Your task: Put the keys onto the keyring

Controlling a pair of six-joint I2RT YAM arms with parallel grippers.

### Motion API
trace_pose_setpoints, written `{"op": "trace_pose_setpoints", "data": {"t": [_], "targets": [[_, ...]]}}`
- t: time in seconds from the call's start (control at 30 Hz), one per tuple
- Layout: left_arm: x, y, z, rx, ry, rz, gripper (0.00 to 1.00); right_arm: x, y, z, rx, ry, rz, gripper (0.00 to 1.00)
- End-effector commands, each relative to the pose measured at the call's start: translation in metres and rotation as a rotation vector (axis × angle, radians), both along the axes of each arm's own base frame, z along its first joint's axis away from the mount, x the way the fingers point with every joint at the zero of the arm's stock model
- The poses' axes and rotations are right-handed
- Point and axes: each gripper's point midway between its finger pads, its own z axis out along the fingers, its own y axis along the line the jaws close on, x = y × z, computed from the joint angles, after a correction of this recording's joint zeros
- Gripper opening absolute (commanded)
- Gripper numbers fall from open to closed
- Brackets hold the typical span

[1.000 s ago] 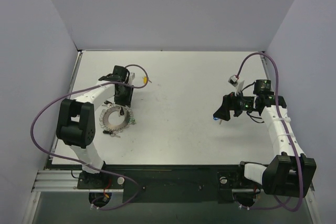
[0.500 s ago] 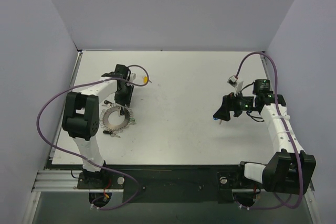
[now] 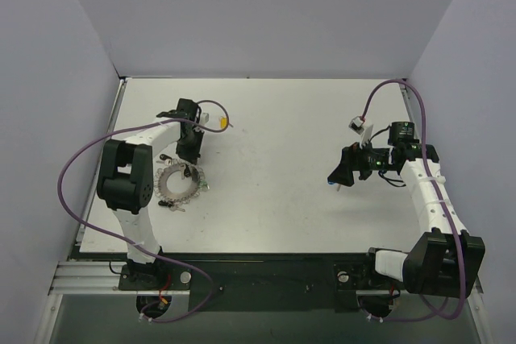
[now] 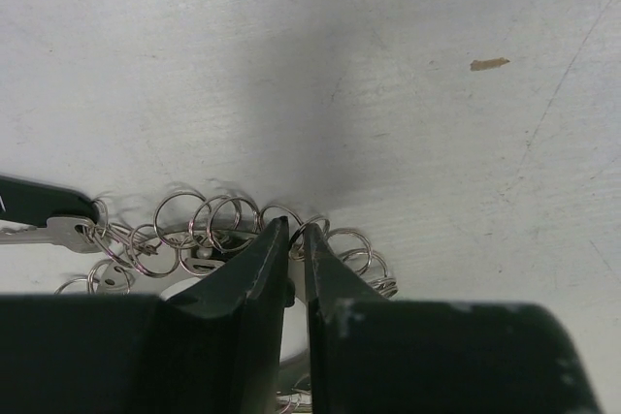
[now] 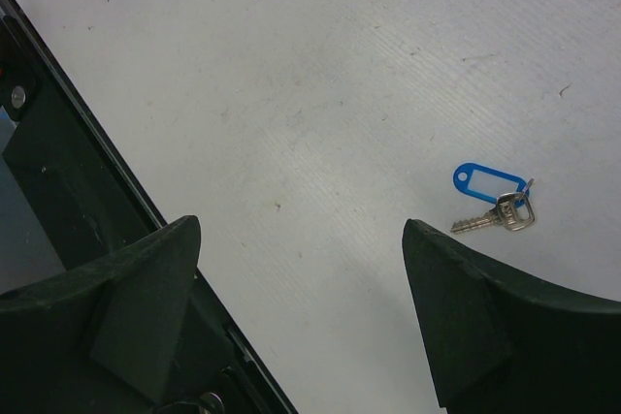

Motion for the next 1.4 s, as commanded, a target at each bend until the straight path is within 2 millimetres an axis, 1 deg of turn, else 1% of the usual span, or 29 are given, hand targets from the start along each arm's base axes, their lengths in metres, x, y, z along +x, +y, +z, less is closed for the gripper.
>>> {"op": "trace_pose_setpoints", "data": {"t": [0.0,0.03,0.07,0.1,0.17,0.2,0.3,0.33,0.43,0.47,0.5,0.53,0.57,0.6,0.63,0.7,0.9,1.13,1.37], "targets": [[0.008,-0.002,0.008,-0.012,-0.013,-0.003,0.18,0.002,0.003,0.014,0.027,-0.03,0.02,0.8],[0.009,-0.001,0.009,-0.013,-0.016,-0.002,0.15,0.001,0.002,0.014,0.028,-0.029,0.02,0.8],[0.009,-0.001,0.01,-0.013,-0.017,-0.002,0.07,0.002,0.002,0.014,0.027,-0.029,0.019,0.79],[0.01,-0.001,0.012,-0.015,-0.023,-0.001,0.05,0.002,0.002,0.014,0.029,-0.028,0.019,0.79],[0.01,-0.001,0.014,-0.017,-0.029,0.004,0.03,0.001,0.002,0.014,0.029,-0.026,0.019,0.79],[0.009,-0.007,0.016,-0.042,-0.028,-0.007,0.02,0.002,0.002,0.014,0.029,-0.028,0.019,0.79],[0.008,-0.008,0.02,-0.057,-0.038,-0.006,0.01,0.001,0.002,0.014,0.029,-0.027,0.019,0.79],[0.006,-0.009,0.02,-0.062,-0.034,-0.006,0.01,0.001,0.002,0.013,0.028,-0.026,0.017,0.8],[0.007,-0.01,0.029,-0.075,-0.062,-0.011,0.0,0.002,0.002,0.014,0.028,-0.029,0.017,0.79],[0.006,-0.011,0.029,-0.079,-0.063,-0.012,0.0,0.002,0.002,0.015,0.029,-0.029,0.015,0.79],[0.006,-0.011,0.033,-0.08,-0.073,-0.012,0.01,0.001,0.002,0.015,0.03,-0.029,0.015,0.79],[0.006,-0.009,0.033,-0.078,-0.079,-0.01,0.06,0.001,0.002,0.014,0.032,-0.028,0.016,0.79],[0.005,-0.01,0.033,-0.078,-0.079,-0.013,0.08,0.001,0.001,0.014,0.03,-0.028,0.014,0.79],[0.004,-0.009,0.034,-0.078,-0.079,-0.011,0.13,0.002,0.001,0.015,0.031,-0.032,0.014,0.79],[0.002,-0.009,0.031,-0.083,-0.068,-0.012,0.16,0.001,0.002,0.015,0.033,-0.028,0.015,0.79],[0.001,-0.012,0.028,-0.094,-0.058,-0.015,0.19,0.001,0.002,0.015,0.032,-0.029,0.016,0.79],[-0.002,-0.019,0.026,-0.131,-0.038,-0.024,0.24,0.002,0.0,0.015,0.031,-0.03,0.008,0.79],[-0.002,-0.014,0.023,-0.115,-0.036,-0.012,0.29,0.002,-0.001,0.014,0.03,-0.03,0.009,0.79],[0.005,-0.025,0.026,-0.164,-0.04,-0.046,0.3,0.001,0.0,0.014,0.032,-0.026,0.01,0.79]]}}
